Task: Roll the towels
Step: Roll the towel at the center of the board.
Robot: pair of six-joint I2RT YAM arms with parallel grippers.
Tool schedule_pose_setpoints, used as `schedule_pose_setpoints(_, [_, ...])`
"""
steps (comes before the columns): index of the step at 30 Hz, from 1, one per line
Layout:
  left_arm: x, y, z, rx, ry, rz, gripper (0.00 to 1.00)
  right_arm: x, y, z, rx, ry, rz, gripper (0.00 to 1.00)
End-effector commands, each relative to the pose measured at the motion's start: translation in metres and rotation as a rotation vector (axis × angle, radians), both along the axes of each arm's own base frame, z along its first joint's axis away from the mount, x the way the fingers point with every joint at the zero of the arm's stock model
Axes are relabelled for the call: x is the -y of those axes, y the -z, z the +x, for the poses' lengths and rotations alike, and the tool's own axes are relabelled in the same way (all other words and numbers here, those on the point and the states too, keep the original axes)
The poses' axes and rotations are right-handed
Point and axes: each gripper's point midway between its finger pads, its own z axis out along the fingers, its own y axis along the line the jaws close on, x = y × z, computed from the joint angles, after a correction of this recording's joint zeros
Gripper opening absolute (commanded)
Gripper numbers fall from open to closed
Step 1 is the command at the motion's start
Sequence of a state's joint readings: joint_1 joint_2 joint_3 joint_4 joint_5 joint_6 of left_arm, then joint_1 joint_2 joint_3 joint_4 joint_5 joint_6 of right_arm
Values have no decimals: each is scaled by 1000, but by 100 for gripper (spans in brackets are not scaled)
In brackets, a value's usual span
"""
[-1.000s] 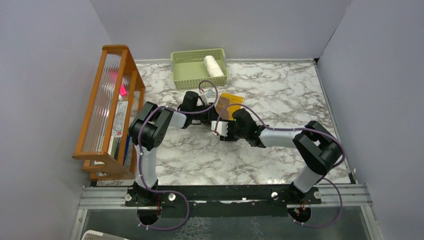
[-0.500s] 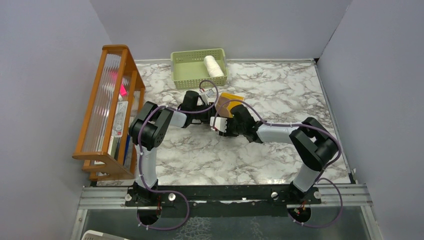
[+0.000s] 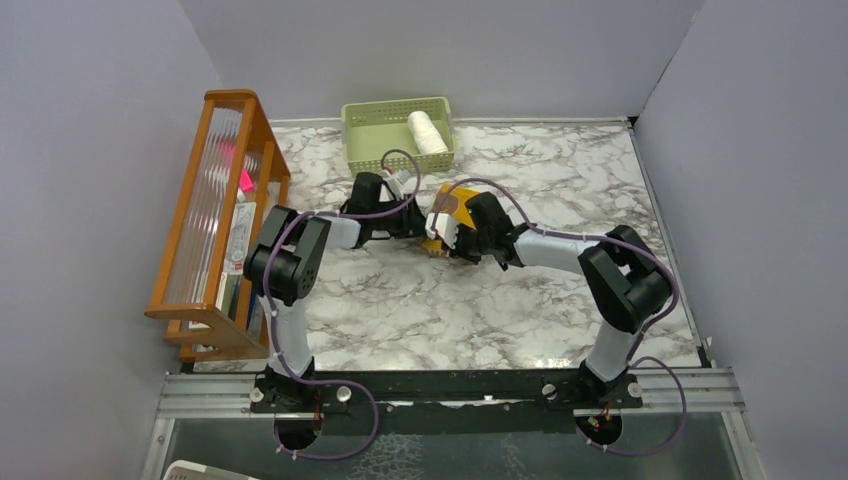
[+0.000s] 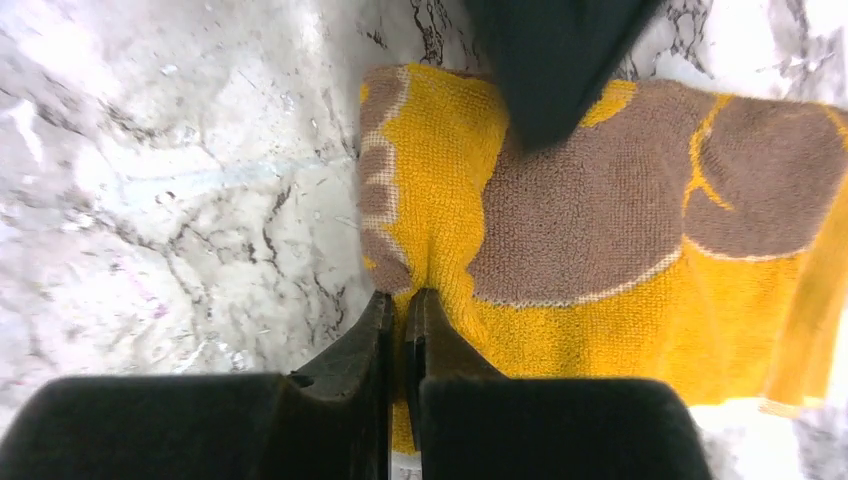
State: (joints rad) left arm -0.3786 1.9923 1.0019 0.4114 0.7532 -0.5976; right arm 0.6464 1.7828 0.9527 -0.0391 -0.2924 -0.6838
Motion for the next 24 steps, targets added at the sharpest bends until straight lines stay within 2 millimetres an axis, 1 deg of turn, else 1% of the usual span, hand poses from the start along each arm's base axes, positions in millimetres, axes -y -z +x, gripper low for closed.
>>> schedule_pose_setpoints(1, [-57,-49,42,40,-162,-34,36,-11,4,-36,-335,39,141,1])
schedule_pose_setpoints(3, [-70,-67,48,57,-181,-65,36,-21,-8,-36,-392,67,216,1])
schedule_pose_setpoints(5, [-78,-78,47,74,-187,-80,36,-31,-20,-43,-466,64,289,1])
schedule_pose_setpoints(9, [-78,-101,34,181,-139,-75,36,-42,-40,-58,-645,15,425,1])
schedule_pose_setpoints(10, [-76,-103,30,208,-122,-68,36,-42,-43,-60,-690,8,448,1])
schedule_pose_setpoints(11, [-75,-115,25,249,-109,-71,36,-43,-48,-63,-736,-5,475,1])
schedule_pose_setpoints(12, [-74,-121,19,272,-96,-75,36,-44,-52,-62,-777,-12,505,1])
schedule_pose_setpoints(14, [-70,-131,9,305,-63,-84,36,-41,-57,-57,-872,28,546,1])
schedule_pose_setpoints(15, [-69,-136,4,320,-51,-89,36,-39,-57,-53,-919,48,561,1])
schedule_pose_setpoints(16, [-68,-136,-1,323,-41,-91,36,-38,-56,-51,-970,70,568,1])
schedule_pose_setpoints(18, [-67,-136,-8,318,-24,-99,36,-36,-48,-43,-1062,150,553,1])
schedule_pose_setpoints(20, [-63,-133,-15,303,-9,-102,36,-37,-37,-38,-1149,213,523,1])
schedule_pose_setpoints(24, [-48,-119,-28,259,18,-96,36,-35,-17,-33,-1268,294,490,1])
